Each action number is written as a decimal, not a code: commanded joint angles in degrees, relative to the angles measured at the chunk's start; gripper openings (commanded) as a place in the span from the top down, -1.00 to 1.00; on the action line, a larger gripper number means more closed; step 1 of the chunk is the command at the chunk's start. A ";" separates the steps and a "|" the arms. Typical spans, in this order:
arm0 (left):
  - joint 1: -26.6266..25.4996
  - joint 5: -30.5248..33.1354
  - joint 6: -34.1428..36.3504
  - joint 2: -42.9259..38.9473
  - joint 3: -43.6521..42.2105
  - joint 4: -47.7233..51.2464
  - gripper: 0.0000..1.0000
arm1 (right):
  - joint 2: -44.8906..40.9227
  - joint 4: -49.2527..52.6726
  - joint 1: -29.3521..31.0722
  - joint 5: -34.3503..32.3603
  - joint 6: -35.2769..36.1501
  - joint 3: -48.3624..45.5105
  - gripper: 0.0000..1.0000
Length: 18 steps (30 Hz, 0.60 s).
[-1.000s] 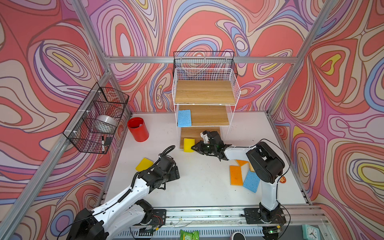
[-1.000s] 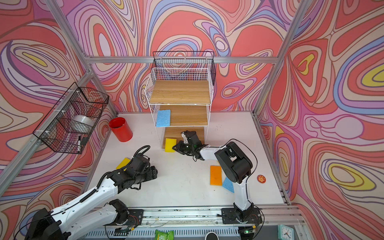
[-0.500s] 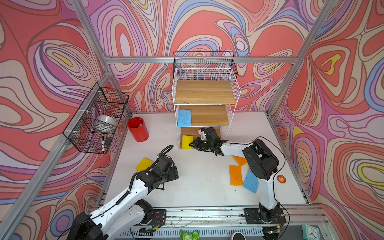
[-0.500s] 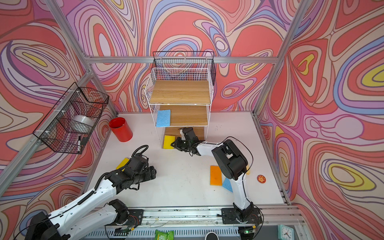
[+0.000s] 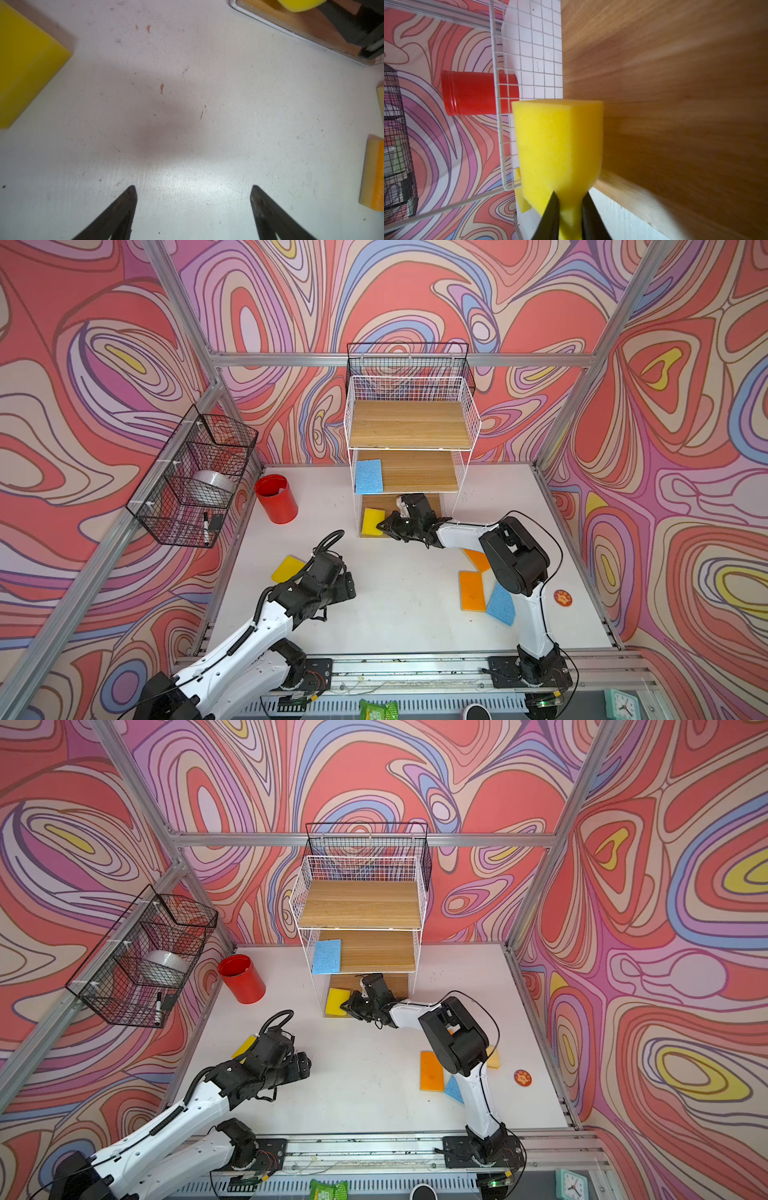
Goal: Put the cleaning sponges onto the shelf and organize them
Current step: 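Carry the yellow sponge with the right gripper to the bottom shelf tier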
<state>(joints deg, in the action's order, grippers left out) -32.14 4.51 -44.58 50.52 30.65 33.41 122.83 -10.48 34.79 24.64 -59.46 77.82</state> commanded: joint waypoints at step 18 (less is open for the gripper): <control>0.68 0.21 0.59 0.01 2.23 2.89 -0.74 | 5.82 2.38 -0.08 -0.21 0.31 5.71 0.63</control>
<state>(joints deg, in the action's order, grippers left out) -31.86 4.49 -44.56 50.35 31.20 34.11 126.65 -7.94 34.79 24.18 -59.44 82.06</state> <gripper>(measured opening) 0.870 0.183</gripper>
